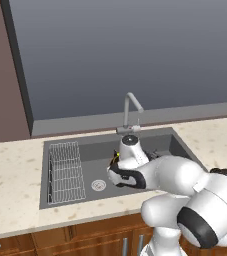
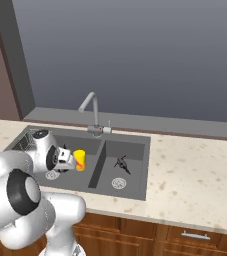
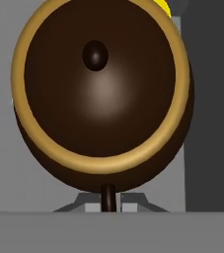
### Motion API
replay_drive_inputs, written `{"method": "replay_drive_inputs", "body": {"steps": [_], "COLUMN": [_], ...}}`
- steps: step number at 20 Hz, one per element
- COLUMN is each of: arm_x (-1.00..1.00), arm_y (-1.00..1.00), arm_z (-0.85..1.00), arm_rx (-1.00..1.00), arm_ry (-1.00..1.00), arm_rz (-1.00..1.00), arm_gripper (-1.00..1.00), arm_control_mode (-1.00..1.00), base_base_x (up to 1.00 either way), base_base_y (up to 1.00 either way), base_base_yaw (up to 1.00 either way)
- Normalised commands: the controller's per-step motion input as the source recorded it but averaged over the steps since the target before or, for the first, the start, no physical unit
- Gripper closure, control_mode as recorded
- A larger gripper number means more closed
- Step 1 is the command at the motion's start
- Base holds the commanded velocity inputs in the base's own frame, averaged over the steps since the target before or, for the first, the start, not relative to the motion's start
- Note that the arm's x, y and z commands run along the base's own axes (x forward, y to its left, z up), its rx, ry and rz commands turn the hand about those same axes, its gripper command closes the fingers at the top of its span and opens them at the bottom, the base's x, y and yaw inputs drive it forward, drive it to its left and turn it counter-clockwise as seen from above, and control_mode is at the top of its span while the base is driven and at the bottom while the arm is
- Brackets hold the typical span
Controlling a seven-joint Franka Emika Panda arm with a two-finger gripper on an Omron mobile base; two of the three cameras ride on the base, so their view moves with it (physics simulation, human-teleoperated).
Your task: Pick the teapot and cup and place them in the sink. Then turn on the water.
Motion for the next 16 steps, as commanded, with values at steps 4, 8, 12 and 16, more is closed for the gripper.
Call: {"method": "replay_drive_inputs", "body": {"steps": [4,8,12,16], "arm_x": [0.17,0.19,0.19,0.22], "arm_y": [0.08,0.09,0.14,0.19], "arm_z": [-0.37,-0.35,-0.32,-0.29], "arm_rx": [0.0,0.0,0.0,0.0], "arm_ry": [0.0,0.0,0.0,0.0], "arm_rz": [0.0,0.0,-0.01,-0.02], "arm_gripper": [1.0,1.0,1.0,1.0], "arm_control_mode": [-1.0,-1.0,-1.0,-1.0], "base_base_x": [0.0,0.0,0.0,0.0], "base_base_y": [0.0,0.0,0.0,0.0], "base_base_yaw": [0.0,0.0,0.0,0.0]}}
